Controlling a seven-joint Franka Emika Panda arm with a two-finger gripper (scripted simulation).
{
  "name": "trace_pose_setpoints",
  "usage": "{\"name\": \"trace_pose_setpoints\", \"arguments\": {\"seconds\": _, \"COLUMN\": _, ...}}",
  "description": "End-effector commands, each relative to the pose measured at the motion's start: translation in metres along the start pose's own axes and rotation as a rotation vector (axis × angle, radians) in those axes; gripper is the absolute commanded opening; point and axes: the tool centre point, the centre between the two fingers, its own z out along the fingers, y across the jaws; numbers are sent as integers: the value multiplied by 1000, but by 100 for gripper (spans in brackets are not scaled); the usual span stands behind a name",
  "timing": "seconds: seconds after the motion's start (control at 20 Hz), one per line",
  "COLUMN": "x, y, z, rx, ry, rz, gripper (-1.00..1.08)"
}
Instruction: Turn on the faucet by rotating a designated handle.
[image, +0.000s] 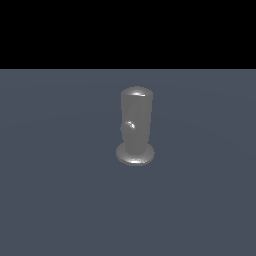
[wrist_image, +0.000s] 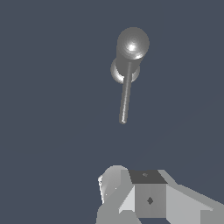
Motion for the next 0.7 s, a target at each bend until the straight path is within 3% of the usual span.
{"name": "trace_pose_setpoints", "arguments": {"seconds": 0.0, "x": 0, "y": 0, "z": 0, "rx": 0, "ry": 0, "rz": 0, "gripper": -100}}
{"name": "trace_pose_setpoints", "arguments": {"seconds": 0.65, "x": 3, "y": -5, "z": 39, "rx": -1, "ry": 4, "rz": 19, "gripper": -100}}
